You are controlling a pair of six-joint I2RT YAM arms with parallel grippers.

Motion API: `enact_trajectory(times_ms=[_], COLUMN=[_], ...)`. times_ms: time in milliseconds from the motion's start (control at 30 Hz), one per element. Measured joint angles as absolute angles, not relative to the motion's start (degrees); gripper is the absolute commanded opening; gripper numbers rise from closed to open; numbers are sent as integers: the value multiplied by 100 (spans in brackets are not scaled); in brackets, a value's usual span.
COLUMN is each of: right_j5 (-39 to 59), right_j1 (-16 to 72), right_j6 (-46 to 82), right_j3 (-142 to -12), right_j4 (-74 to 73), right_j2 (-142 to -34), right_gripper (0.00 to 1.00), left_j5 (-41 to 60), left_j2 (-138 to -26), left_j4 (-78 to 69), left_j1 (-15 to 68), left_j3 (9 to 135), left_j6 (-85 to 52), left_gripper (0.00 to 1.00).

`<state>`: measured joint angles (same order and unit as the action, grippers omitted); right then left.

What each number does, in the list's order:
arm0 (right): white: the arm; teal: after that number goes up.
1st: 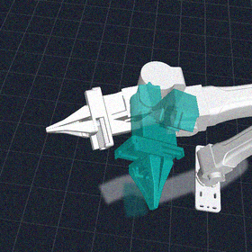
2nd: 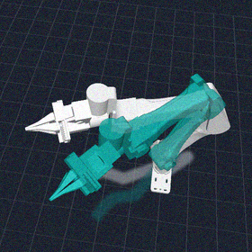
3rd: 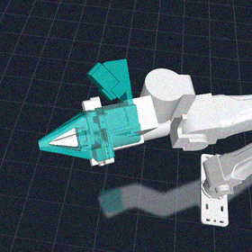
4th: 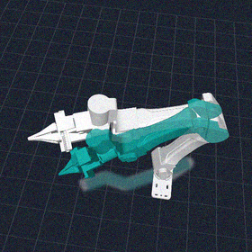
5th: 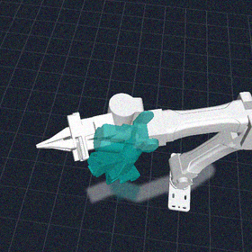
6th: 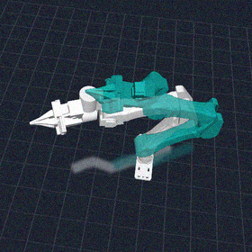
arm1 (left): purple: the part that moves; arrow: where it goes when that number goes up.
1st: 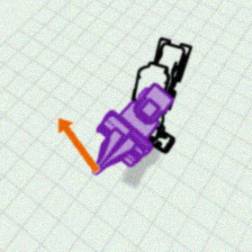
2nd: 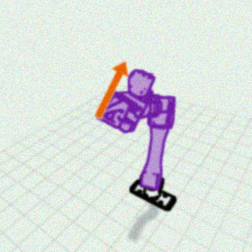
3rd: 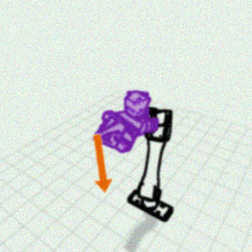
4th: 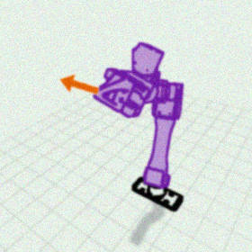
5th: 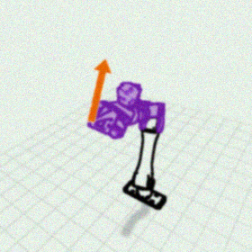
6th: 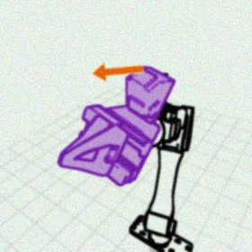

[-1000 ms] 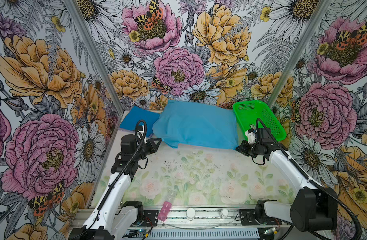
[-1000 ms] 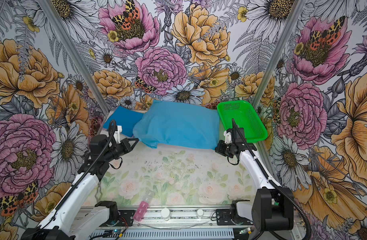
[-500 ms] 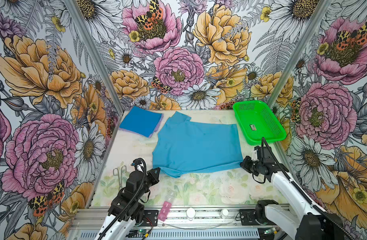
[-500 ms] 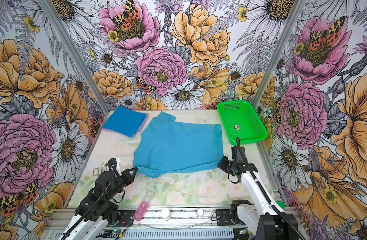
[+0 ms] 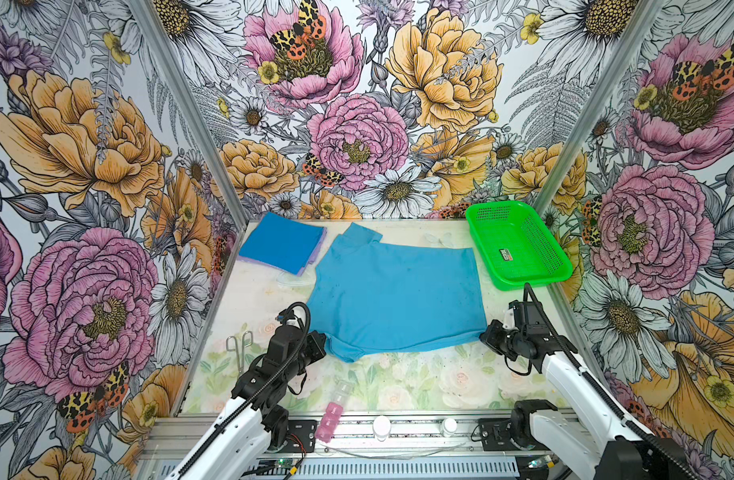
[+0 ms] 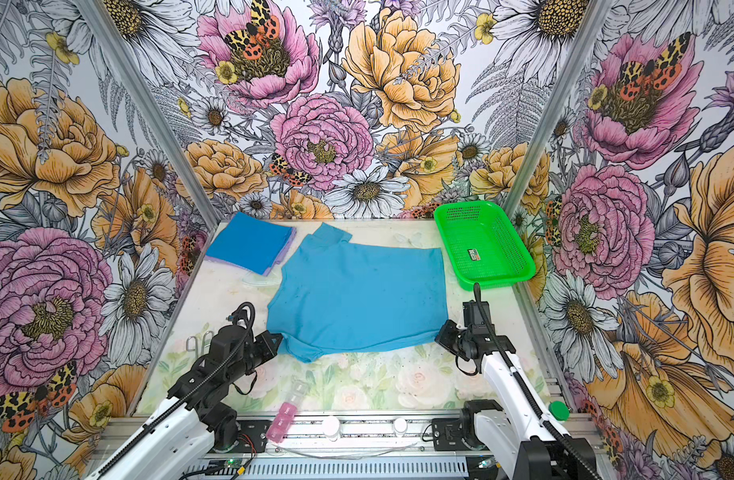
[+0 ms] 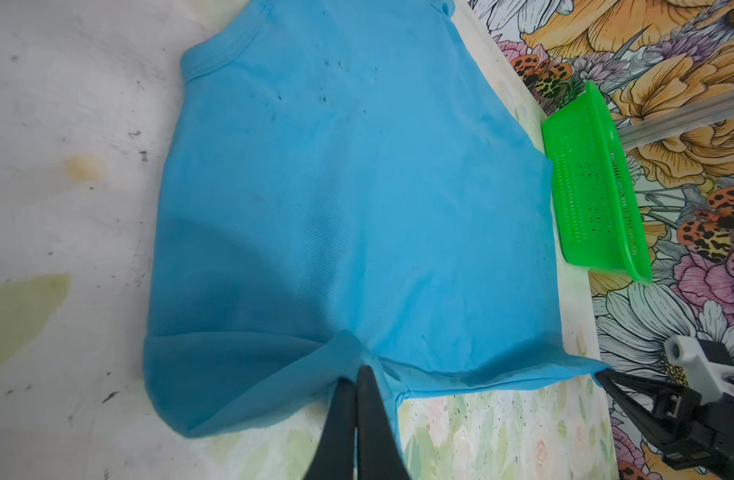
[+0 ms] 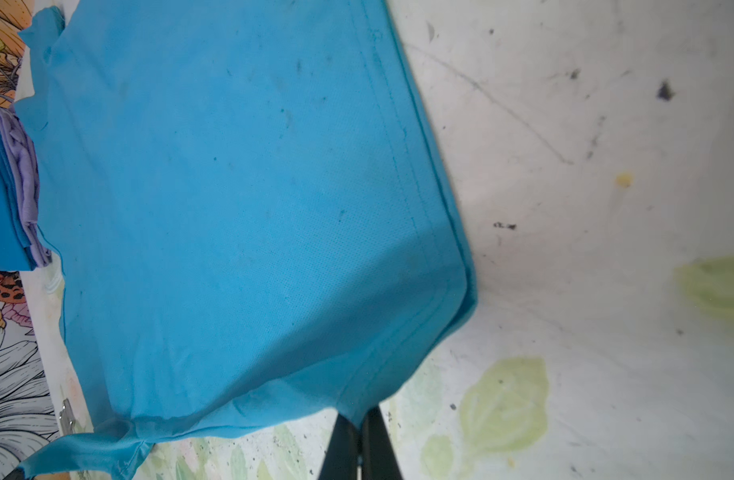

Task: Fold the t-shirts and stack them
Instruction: 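Grasp the near hem corners of the flat shirt with both grippers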

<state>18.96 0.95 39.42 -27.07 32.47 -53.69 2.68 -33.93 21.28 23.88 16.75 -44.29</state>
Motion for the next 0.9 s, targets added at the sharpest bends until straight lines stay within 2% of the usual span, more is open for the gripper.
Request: enact_trajectory(times_ms=[300,700,900], right_j5=[2449,2088,2086], right_j1=[132,-220,-434], right_j6=[3863,3686,3544], right_j3=[-2781,-3306,-3710], right_j4=[3570,3623,3413], right_j2=[-5376,-6263,-7083], right_gripper=[0,0,0], left_j5=[447,845,1090], left_j2=[-4156,-5647,-6442], left_j4=[1457,523,21], left_j1=[2368,1804,1483], left_j3=[2445,2864,3087], left_j6=[-3970,-3555,-3433], left_gripper=[0,0,0])
